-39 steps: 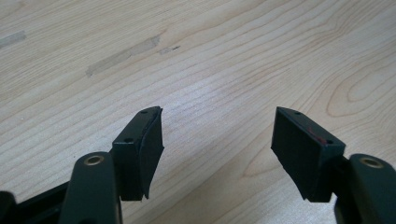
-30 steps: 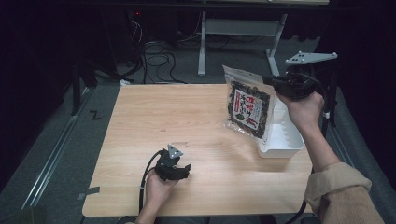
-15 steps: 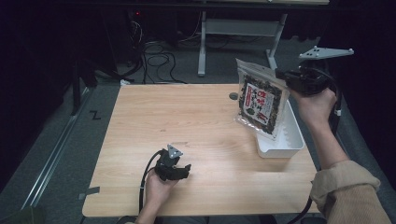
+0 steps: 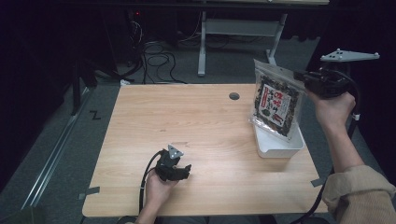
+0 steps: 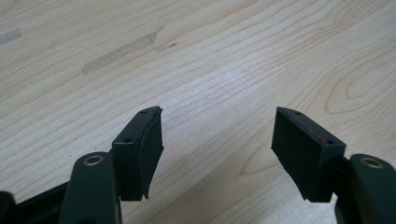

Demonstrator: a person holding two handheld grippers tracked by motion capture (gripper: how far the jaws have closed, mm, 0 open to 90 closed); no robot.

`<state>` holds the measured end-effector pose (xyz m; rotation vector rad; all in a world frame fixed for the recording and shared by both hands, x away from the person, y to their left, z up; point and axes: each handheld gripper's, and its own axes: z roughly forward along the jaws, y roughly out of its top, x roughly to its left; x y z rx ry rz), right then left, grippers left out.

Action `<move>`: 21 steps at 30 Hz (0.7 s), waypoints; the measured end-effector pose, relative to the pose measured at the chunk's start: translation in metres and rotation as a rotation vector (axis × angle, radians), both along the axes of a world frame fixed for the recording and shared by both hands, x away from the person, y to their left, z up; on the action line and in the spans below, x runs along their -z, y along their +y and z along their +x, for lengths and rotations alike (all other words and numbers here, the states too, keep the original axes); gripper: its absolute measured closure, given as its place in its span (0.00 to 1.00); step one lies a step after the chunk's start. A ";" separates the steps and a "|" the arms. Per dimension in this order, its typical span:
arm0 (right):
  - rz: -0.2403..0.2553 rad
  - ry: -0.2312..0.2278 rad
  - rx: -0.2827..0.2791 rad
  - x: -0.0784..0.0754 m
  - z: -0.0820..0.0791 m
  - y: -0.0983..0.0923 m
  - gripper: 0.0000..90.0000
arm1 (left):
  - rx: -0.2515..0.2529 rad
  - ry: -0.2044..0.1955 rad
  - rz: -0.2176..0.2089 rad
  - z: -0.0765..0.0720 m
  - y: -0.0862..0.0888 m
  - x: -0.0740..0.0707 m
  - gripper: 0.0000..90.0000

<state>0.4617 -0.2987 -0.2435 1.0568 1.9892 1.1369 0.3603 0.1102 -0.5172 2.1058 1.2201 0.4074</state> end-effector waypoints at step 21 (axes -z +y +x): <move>0.016 -0.021 0.055 0.000 -0.006 -0.031 1.00 | 0.001 -0.001 0.004 0.000 -0.001 0.000 0.38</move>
